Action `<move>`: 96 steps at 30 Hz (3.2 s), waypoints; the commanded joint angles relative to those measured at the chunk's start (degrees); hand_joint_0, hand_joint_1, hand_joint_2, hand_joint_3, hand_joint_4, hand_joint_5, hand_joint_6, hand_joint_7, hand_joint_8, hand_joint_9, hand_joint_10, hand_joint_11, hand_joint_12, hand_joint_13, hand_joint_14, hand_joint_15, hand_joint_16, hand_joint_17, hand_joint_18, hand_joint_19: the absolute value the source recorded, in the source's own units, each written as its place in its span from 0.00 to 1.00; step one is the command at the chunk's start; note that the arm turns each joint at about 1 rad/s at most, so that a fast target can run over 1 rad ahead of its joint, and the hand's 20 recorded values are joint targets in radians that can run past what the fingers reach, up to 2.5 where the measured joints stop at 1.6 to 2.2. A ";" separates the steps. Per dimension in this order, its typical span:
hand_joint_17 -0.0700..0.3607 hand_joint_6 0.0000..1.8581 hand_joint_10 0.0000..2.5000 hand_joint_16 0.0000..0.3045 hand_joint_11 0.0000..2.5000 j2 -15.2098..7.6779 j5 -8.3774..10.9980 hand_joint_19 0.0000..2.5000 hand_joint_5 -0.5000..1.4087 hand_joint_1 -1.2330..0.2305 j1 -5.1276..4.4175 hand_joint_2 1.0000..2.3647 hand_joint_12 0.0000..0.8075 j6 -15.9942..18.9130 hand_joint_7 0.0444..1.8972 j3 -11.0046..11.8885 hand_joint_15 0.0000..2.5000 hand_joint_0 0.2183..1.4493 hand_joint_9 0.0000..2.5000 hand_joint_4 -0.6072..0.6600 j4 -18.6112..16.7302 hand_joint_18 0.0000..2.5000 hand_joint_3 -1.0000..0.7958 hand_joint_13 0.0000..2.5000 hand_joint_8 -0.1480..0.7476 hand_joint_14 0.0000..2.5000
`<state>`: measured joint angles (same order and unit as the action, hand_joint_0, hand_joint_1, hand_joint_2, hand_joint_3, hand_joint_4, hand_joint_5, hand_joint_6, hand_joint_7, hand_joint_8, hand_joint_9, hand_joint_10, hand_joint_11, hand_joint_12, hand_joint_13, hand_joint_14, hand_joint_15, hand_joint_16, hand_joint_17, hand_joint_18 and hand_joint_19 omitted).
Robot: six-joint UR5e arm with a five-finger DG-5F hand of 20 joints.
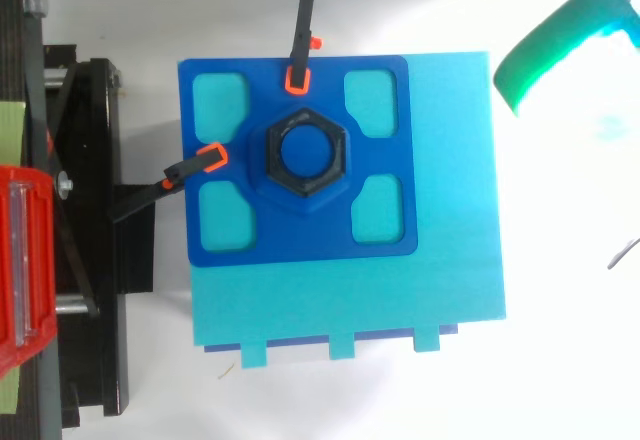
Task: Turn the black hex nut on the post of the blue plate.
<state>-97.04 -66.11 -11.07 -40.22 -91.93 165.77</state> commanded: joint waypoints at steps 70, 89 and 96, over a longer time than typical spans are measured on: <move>0.48 0.27 0.00 0.20 0.00 -23.02 -8.95 0.02 0.15 0.63 0.35 0.00 0.46 -25.43 0.39 16.17 0.01 0.21 0.09 0.63 3.15 0.01 0.28 0.07 0.43 0.00; 0.48 0.27 0.00 0.20 0.00 -24.25 -12.64 0.02 0.15 0.63 2.11 0.00 0.46 -26.05 0.40 16.26 0.01 0.21 0.09 0.63 3.95 0.01 0.28 0.08 0.43 0.00; 0.48 0.27 0.00 0.20 0.00 -24.25 -15.45 0.02 0.15 0.63 3.87 0.00 0.46 -27.89 0.39 16.26 0.01 0.21 0.09 0.62 4.82 0.01 0.28 0.08 0.43 0.00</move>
<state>-121.27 -80.15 -8.12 -67.60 -75.68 170.09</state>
